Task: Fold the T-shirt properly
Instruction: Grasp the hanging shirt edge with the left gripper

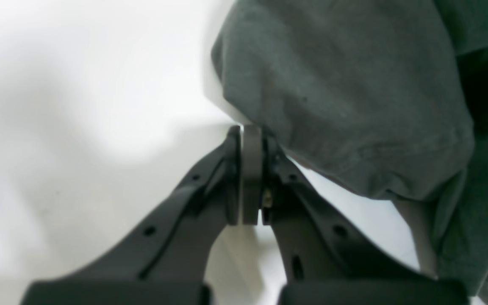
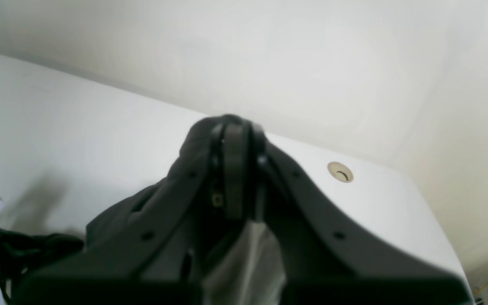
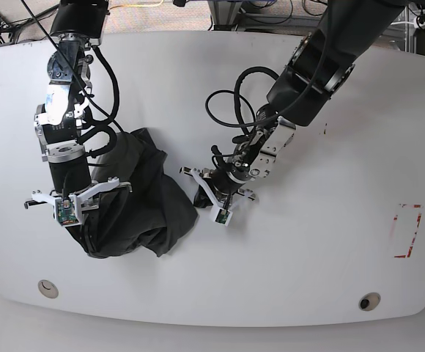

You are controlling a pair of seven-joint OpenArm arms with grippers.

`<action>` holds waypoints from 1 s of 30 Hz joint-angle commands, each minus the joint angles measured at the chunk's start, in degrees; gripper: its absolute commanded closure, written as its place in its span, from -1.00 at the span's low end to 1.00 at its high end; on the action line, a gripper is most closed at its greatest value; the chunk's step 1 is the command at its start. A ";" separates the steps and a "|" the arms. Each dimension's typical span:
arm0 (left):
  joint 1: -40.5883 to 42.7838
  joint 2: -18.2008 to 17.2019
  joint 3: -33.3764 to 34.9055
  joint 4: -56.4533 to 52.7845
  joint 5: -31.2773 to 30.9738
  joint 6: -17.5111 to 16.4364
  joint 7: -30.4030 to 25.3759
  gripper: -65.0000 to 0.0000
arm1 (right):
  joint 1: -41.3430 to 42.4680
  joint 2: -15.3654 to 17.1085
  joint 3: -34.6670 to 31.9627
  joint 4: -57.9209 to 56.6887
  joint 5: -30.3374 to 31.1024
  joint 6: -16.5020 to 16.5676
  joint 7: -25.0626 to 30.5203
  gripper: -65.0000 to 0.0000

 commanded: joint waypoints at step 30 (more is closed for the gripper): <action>9.11 -7.61 -2.91 5.66 -0.03 0.04 1.77 0.51 | -3.90 -3.44 -0.72 -3.55 -0.75 -0.13 -0.44 0.91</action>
